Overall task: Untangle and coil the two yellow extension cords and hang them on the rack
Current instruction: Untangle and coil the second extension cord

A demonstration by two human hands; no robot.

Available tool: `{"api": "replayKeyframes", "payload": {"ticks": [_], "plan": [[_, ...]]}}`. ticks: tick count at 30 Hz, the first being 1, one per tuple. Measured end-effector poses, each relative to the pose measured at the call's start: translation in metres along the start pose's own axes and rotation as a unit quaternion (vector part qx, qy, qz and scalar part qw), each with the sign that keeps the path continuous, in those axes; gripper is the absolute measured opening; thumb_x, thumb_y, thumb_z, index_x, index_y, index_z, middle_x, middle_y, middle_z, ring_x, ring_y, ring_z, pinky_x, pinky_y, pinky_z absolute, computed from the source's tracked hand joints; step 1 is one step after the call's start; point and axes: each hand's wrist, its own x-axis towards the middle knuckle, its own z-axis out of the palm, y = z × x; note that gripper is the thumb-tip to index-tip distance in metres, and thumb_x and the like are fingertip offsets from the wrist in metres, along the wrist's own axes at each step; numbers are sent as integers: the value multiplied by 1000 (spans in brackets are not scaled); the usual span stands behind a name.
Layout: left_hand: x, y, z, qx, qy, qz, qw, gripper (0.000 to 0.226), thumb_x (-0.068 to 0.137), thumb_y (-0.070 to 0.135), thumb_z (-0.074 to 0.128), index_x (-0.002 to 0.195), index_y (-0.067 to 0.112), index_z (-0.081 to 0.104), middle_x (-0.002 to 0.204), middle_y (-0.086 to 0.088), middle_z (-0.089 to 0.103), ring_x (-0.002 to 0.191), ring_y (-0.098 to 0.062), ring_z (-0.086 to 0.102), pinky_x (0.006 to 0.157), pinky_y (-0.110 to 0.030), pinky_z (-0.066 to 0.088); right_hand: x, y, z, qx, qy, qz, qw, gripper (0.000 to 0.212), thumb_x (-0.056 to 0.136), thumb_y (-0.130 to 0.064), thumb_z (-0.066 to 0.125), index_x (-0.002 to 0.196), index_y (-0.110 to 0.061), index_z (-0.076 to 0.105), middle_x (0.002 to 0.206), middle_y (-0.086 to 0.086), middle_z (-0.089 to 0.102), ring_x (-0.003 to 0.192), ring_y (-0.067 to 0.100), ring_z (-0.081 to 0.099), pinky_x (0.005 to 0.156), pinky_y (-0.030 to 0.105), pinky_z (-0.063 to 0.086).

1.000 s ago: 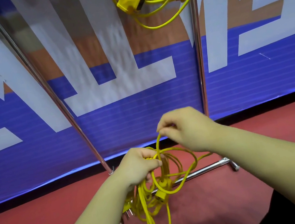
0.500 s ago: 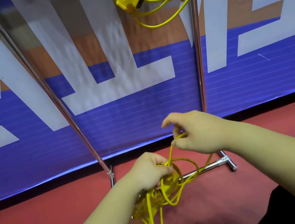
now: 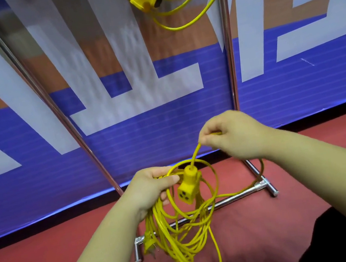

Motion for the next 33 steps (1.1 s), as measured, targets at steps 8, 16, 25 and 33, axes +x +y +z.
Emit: {"api": "replayKeyframes", "payload": {"ticks": [8, 16, 25, 33], "plan": [[1, -7, -9, 26, 93, 8, 995, 28, 90, 16, 75, 117, 18, 72, 52, -1, 56, 45, -13, 46, 47, -27, 50, -10, 18, -16, 16, -202, 49, 978, 10, 90, -19, 68, 83, -22, 75, 74, 0, 71, 64, 4, 59, 66, 21, 49], [-6, 8, -34, 22, 189, 85, 978, 23, 96, 7, 65, 117, 10, 69, 71, -8, 66, 42, -12, 45, 46, -28, 49, -13, 32, 30, -156, -366, 93, 913, 22, 80, -9, 61, 87, -21, 78, 76, -13, 73, 66, -4, 61, 72, 25, 55], [-21, 25, -40, -1, 165, 151, 975, 19, 99, 7, 60, 109, 16, 74, 67, -3, 57, 44, -15, 42, 46, -28, 48, -18, 23, 55, -293, -484, 83, 821, 27, 85, -4, 64, 105, -15, 78, 94, -4, 74, 82, 11, 57, 47, 12, 36], [-17, 7, -35, 39, 153, 80, 984, 14, 96, 6, 63, 99, 13, 75, 63, -5, 57, 45, -16, 43, 46, -28, 45, -3, 21, 32, -202, -257, 70, 943, 28, 78, -39, 79, 64, -21, 62, 62, -6, 62, 59, 7, 54, 57, 26, 43]]}}
